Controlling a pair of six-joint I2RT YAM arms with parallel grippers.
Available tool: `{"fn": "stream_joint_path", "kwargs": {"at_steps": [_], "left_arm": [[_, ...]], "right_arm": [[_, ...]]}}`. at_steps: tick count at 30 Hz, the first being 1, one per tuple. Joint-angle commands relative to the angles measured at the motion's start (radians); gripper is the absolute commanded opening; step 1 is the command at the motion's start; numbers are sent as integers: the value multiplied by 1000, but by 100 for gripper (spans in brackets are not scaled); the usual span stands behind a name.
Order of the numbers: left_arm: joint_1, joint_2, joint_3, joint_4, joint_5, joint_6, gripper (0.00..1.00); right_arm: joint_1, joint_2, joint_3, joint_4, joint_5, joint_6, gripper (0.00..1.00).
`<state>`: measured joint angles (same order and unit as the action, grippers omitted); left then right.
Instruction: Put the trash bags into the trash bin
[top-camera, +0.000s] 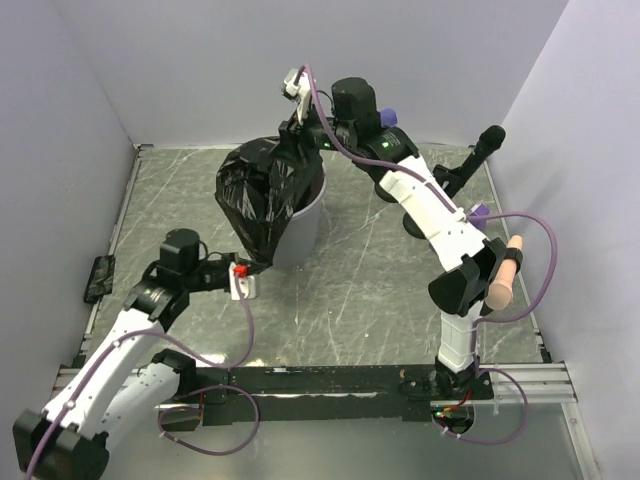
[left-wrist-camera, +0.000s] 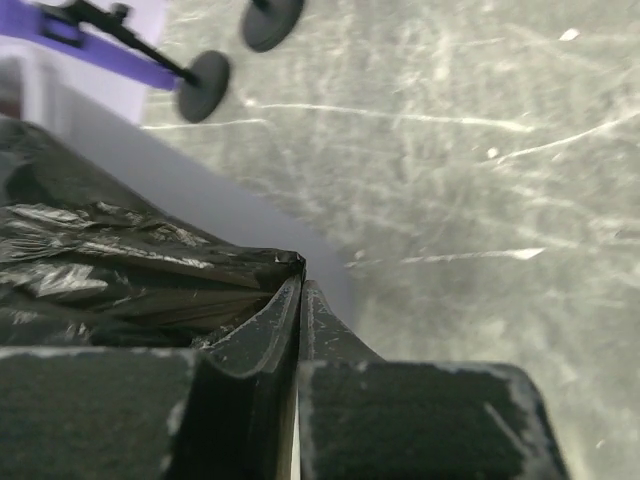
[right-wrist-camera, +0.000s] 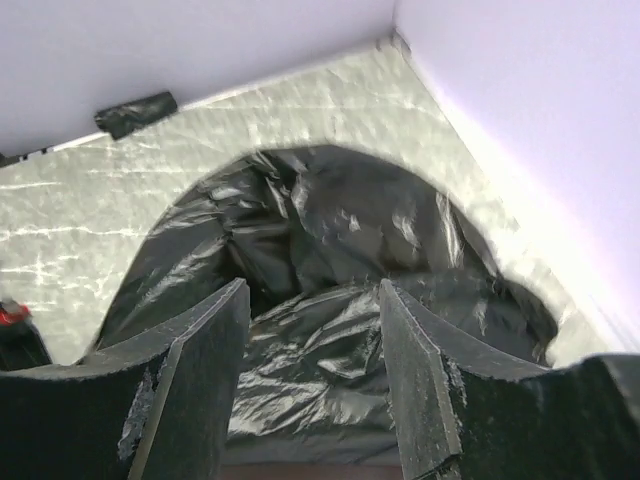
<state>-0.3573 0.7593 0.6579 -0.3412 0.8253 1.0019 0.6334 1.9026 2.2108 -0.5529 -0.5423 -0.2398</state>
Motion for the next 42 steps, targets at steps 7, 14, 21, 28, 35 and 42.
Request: {"fn": "stream_joint_path", "kwargs": {"at_steps": [7,14,21,28,35,42], "left_arm": [[-55,29,39,138,-83,-264,58],[-54,-176,65,-96,-236,-394,72],[-54,-218,132,-176,-403,-653,73],[-54,-233,170,-121,-586,-720,75],[-54,-213,218,-130,-643,-715,76],[-54,-152,246,20,-891,-695,80]], "right_arm": [[114,-128,-206,-119,131,188,63],[144,-129,-212,-128,306,207,64],[153,-94,-172,-157,456,281,63],[149,-5,-80,-168,395,321,63],[155,35,-37,-191,421,335,62],[167,26,-51,-216,463,343,59]]}}
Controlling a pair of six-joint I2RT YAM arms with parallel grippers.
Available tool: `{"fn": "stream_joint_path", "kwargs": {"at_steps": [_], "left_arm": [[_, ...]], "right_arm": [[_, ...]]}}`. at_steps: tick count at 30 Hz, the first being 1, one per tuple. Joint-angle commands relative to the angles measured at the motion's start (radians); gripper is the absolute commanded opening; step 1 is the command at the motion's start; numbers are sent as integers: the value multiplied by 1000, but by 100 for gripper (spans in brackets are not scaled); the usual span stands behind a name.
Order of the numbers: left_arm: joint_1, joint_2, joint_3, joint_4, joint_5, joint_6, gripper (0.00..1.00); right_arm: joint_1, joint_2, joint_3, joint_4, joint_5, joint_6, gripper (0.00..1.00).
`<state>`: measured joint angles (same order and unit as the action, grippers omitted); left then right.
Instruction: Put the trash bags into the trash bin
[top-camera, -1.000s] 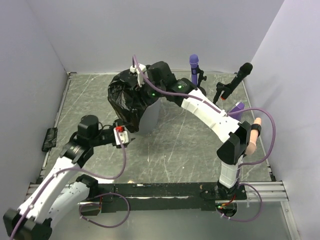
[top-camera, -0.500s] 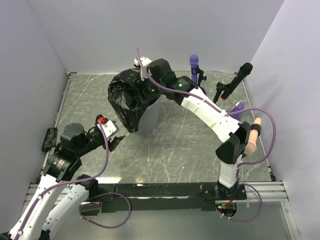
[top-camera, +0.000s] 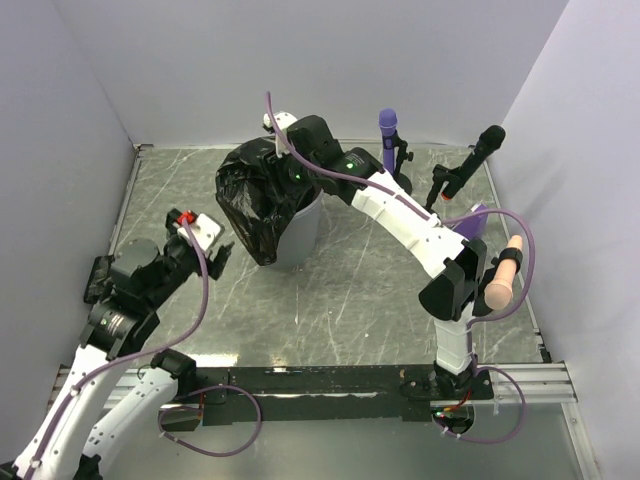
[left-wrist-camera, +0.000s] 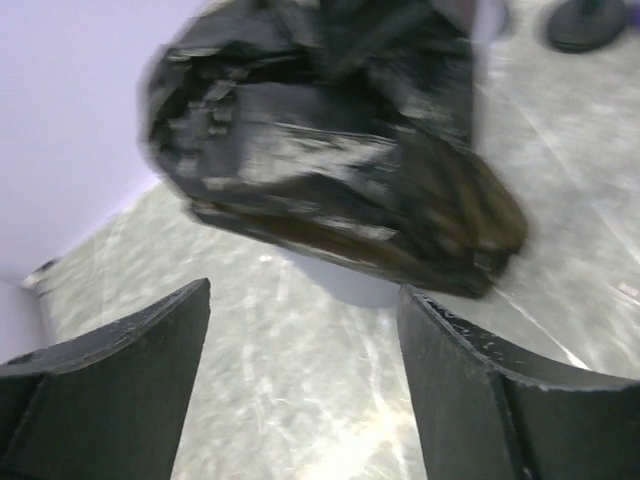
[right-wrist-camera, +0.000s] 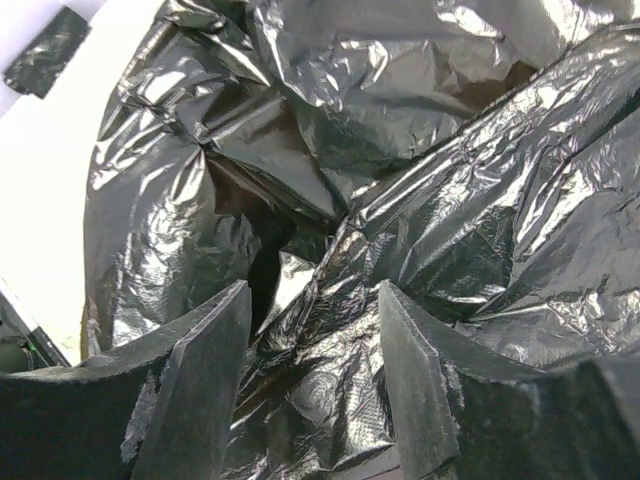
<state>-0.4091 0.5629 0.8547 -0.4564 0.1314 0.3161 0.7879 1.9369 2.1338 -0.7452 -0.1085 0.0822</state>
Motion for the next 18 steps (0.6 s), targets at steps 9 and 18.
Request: {"fn": "stream_joint_path", "kwargs": {"at_steps": [9,18], "left_arm": [[56,293,275,289,-242,-50,88],[131,460,394,308,65,-3,87]], "right_arm": [[10,22,34,-39,-19,30,34],[-13,-93,-43,10,-19,-50,0]]}}
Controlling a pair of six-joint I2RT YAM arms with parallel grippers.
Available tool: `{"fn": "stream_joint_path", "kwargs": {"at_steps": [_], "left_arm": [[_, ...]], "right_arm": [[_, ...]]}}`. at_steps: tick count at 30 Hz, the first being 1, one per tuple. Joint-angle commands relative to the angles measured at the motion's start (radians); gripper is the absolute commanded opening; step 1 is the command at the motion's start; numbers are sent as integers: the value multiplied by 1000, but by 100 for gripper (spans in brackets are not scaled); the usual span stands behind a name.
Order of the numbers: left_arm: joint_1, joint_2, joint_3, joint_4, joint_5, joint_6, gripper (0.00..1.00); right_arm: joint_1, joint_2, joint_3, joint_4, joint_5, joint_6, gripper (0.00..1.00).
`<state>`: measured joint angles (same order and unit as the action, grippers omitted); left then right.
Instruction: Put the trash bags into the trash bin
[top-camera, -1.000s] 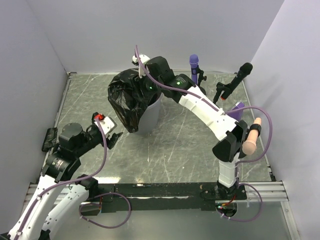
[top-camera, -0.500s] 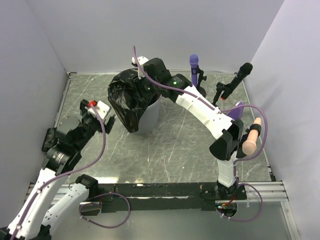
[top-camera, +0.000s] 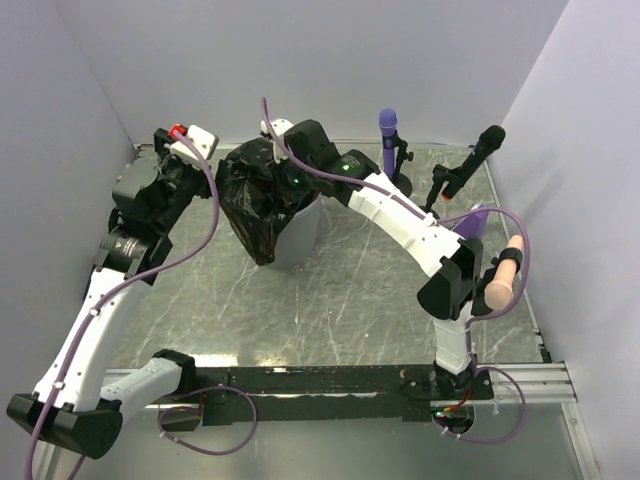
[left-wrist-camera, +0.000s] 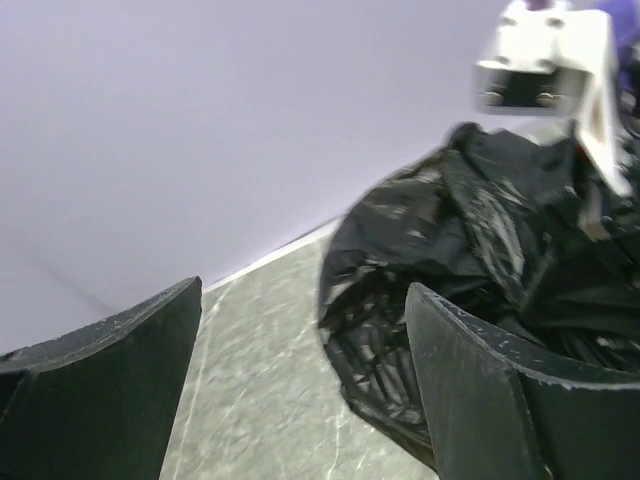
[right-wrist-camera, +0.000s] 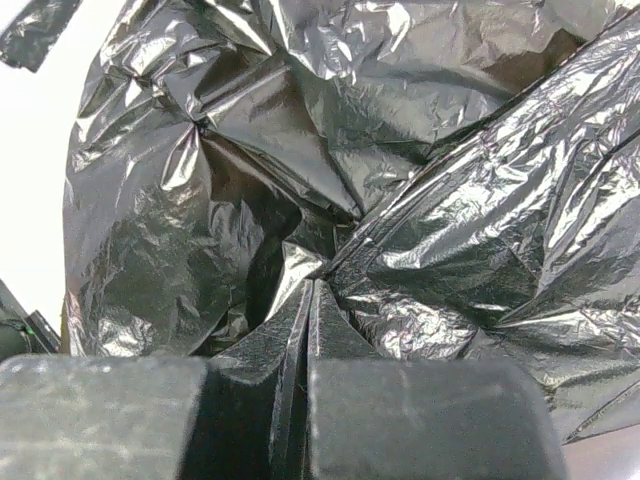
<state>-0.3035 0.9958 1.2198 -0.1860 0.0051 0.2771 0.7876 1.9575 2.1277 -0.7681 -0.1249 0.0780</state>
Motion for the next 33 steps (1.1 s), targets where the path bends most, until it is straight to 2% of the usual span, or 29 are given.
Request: {"fn": "stream_joint_path", "kwargs": {"at_steps": [1,4,11,16,18,19,21,23,24,26,29,31,33], "left_arm": [[41,41,35,37,223,39,87],[93,104,82,-1,341,53,87],[153,269,158,-9,432,85,85],[158,355,221,-55,472,94,83],[158,369,233,-46,486,83,84],[161,371,241,-41,512,82,84],[165,369,251,-36,590,92,84],[165,366,256,-17,642,62,84],[165,369,270,-12,662,19,83],[165,406,335,-44,682,-120,81],[165,484,489,-234,745,-335,73],[165,523,529,-350,824,-383,69],[165,527,505,-388,874,-433,69]], "right_arm": [[-17,-146,-63,50,-18,-69,0],[-34,-239,-138,91,-28,-136,0],[-97,-397,-328,107,1,-164,0],[-149,-434,-354,113,30,-144,0],[-159,-428,-328,148,-42,-138,0],[-157,-413,-303,157,-101,-144,12],[-154,-355,-229,148,-148,-123,46],[-145,-280,-134,110,-150,-89,64],[-145,-249,-99,101,-142,-80,69],[-145,-232,-81,119,-87,-32,72],[-151,-250,-100,161,-33,-58,73],[-168,-262,-107,168,-28,-69,74],[-189,-270,-114,168,-18,-69,74]]}}
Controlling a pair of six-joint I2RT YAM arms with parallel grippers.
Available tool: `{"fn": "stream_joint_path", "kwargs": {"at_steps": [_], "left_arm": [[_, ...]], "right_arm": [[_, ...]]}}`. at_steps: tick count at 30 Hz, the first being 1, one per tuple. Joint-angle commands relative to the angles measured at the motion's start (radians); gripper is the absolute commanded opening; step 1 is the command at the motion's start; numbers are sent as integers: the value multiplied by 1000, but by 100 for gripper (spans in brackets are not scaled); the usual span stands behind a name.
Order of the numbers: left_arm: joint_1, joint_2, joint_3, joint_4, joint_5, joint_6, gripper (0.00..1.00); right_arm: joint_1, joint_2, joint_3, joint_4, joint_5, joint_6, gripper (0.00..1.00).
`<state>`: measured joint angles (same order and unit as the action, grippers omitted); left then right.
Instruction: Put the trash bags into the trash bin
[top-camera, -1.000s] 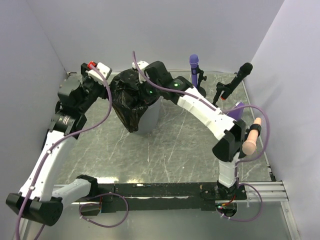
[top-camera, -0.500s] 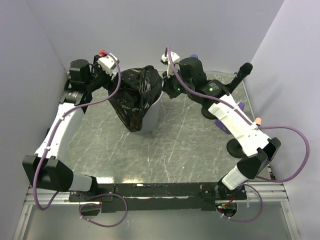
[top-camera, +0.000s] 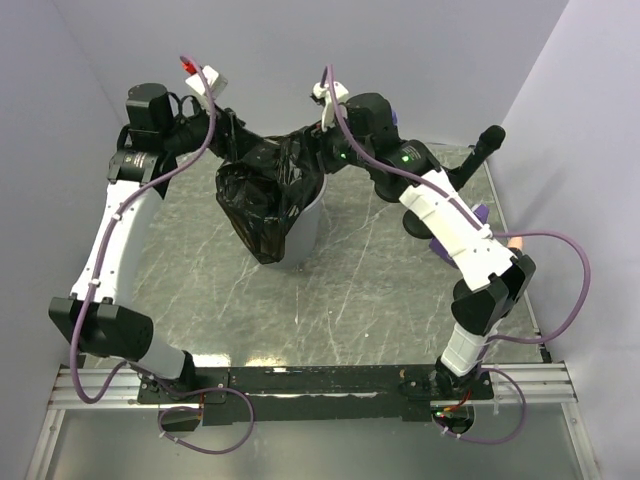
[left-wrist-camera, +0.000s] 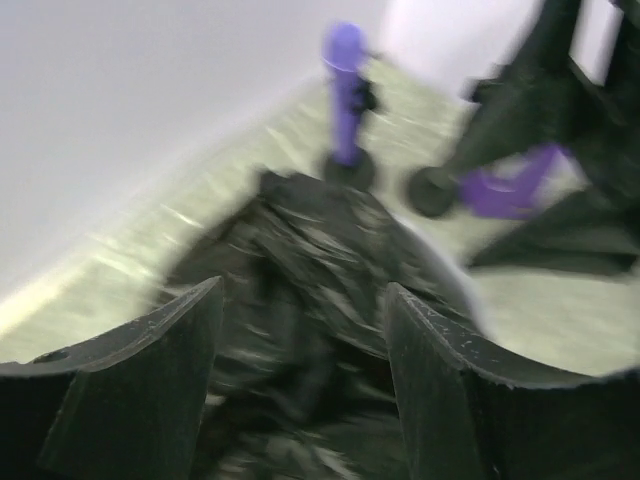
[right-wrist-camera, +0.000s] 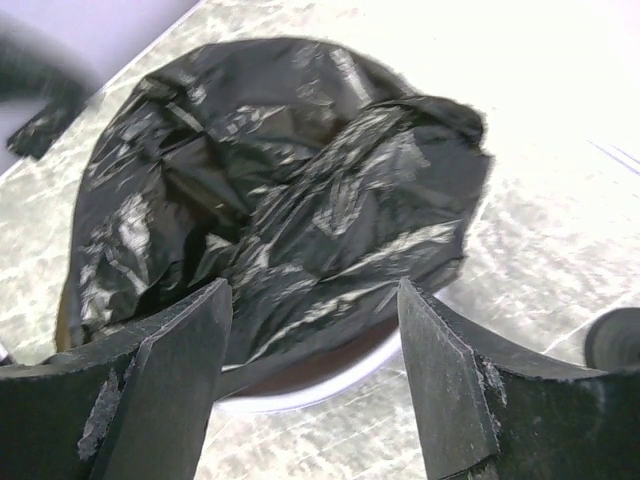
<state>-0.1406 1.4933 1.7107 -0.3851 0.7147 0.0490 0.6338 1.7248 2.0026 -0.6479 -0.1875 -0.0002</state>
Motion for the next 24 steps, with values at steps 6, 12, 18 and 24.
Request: {"fn": "stream_joint_path", "kwargs": {"at_steps": [6,12,18,24], "left_arm": [[-1,51,-85,-129,172,-493,68],[-27,110,-31,-198,109,-569,78],[-79,134,6,-265,43,-532,78],[-103,192,10,-256,14,-543,76]], "right_arm": [[-104,-47,8,44,40,-17,81],[-157,-57,-1,45,23,-9,88],[-175,-47,4,48,10,-1,88],[-190,-51,-5,47,-7,-1,88]]}}
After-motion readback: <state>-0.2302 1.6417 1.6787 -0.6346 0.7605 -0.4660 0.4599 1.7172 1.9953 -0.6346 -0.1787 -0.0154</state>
